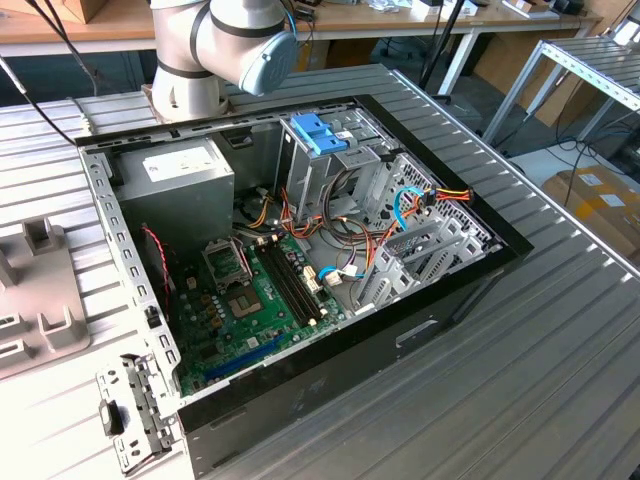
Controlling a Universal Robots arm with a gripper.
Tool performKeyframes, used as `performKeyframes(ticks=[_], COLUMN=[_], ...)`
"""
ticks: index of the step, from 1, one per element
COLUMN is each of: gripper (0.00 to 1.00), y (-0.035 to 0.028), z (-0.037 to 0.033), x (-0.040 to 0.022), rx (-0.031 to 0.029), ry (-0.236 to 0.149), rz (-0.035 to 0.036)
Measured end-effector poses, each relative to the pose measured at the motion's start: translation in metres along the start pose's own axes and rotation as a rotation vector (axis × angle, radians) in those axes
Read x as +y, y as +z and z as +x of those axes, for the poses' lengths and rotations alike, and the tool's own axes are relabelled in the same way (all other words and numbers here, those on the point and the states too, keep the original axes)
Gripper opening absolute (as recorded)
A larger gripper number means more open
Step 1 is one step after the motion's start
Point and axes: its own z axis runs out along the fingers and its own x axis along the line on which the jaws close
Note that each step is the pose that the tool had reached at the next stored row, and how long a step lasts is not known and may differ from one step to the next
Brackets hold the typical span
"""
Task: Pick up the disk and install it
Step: 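Pick up the disk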
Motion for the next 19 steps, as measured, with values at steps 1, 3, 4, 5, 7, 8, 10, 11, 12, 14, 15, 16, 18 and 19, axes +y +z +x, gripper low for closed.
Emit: performKeyframes(ticks=[1,3,4,5,7,8,10,11,12,14,15,16,18,19], gripper=[0.11,0.11,0.11,0.11,0.11,0.11,0.11,0.11,0.11,0.11,0.11,0.11,0.11,0.11], y=[0.0,0.0,0.0,0.0,0.0,0.0,0.0,0.0,0.0,0.0,0.0,0.0,0.0,0.0], z=[0.0,0.0,0.0,0.0,0.0,0.0,0.0,0.0,0.0,0.0,0.0,0.0,0.0,0.0], x=[0.0,0.0,0.0,0.0,0.0,0.0,0.0,0.0,0.0,0.0,0.0,0.0,0.0,0.0], rx=[0.0001,0.0003,0.0004,0.0006,0.0008,0.001,0.0012,0.0014,0.0014,0.0016,0.0017,0.0018,0.0021,0.0022], ry=[-0.002,-0.007,-0.01,-0.012,-0.018,-0.023,-0.027,-0.03,-0.032,-0.037,-0.039,-0.042,-0.047,-0.05], rz=[-0.0001,-0.0002,-0.0002,-0.0003,-0.0004,-0.0006,-0.0007,-0.0007,-0.0008,-0.0009,-0.001,-0.001,-0.0012,-0.0012])
